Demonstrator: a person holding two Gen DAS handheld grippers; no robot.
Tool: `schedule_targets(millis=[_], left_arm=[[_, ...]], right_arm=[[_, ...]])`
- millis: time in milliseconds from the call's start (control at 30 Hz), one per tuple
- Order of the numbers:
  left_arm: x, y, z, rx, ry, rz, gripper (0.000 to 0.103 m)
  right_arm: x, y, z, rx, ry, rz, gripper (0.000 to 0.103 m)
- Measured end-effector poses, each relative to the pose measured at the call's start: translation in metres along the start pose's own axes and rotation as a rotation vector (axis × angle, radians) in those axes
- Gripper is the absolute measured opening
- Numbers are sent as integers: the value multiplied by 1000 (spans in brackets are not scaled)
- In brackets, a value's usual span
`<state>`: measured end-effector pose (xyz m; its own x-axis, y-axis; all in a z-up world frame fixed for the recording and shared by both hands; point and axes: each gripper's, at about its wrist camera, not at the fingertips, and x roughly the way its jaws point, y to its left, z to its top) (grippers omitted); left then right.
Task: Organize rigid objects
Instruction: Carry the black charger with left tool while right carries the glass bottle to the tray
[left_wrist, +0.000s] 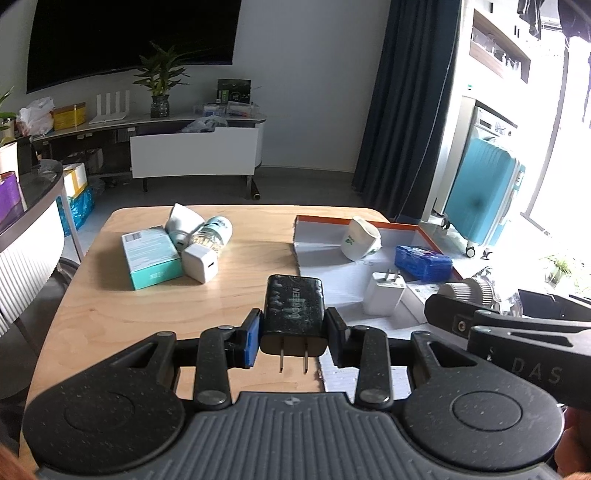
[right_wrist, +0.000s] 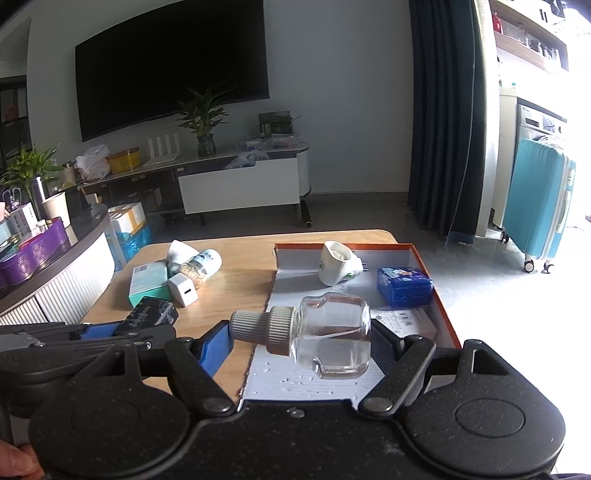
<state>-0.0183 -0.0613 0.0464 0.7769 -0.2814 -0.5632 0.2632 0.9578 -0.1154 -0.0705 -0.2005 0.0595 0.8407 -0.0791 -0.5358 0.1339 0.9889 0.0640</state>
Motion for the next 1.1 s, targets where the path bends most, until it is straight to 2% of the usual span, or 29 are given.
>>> schedule_targets(millis=[1100], left_arm=[[32,-51,3,68,45,-110,35]], right_arm=[[3,-63,-1,105,6,-119,92]])
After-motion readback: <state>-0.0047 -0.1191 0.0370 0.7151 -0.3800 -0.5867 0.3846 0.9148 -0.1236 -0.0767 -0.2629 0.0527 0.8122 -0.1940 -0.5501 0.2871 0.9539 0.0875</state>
